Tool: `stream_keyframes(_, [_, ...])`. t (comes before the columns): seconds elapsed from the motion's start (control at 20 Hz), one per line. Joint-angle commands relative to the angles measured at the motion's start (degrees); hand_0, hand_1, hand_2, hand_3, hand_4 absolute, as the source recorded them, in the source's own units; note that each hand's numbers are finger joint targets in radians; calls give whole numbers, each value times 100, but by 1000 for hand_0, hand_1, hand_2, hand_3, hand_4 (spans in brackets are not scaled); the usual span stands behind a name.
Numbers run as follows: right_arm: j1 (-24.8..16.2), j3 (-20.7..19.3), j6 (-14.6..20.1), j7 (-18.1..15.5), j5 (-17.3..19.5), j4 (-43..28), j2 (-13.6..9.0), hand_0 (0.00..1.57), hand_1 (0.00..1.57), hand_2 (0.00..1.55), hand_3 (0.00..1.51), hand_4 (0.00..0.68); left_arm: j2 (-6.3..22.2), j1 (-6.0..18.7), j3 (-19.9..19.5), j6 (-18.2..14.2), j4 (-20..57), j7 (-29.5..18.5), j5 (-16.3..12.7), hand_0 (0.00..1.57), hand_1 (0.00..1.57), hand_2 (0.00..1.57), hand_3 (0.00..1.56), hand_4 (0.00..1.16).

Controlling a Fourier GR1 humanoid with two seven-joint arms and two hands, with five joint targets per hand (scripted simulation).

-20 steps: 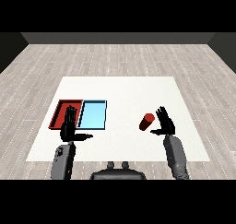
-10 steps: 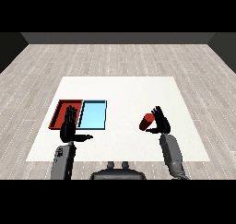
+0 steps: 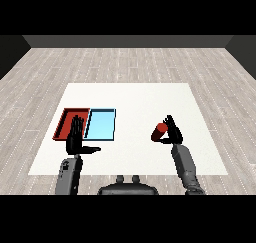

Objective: Pick the red can and put it in the red box

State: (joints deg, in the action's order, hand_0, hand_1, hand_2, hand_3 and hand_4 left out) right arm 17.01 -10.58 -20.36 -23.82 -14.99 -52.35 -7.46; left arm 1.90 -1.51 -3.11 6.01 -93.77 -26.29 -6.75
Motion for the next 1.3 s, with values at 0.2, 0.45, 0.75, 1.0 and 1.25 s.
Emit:
stream_keyframes(0.2, [609,84,474,-124,230,702,167,0,0,0,0,0,35,-254,38,71,-558,305,-174,0,0,0,0,0])
stream_keyframes(0.45, [281,67,127,220,-53,176,-54,0,0,0,0,0,136,161,-133,29,3,242,-95,0,0,0,0,0])
stream_keyframes(0.75, [990,-49,120,-346,102,1343,-72,0,0,0,0,0,58,143,-151,8,215,-144,-58,0,0,0,0,0])
stream_keyframes(1.0, [198,359,385,255,63,-99,254,0,0,0,0,0,114,158,-166,-1,-138,262,-199,0,0,0,0,0])
stream_keyframes(1.25, [603,277,485,327,87,407,216,0,0,0,0,0,-99,-108,31,-54,-342,188,-192,0,0,0,0,0])
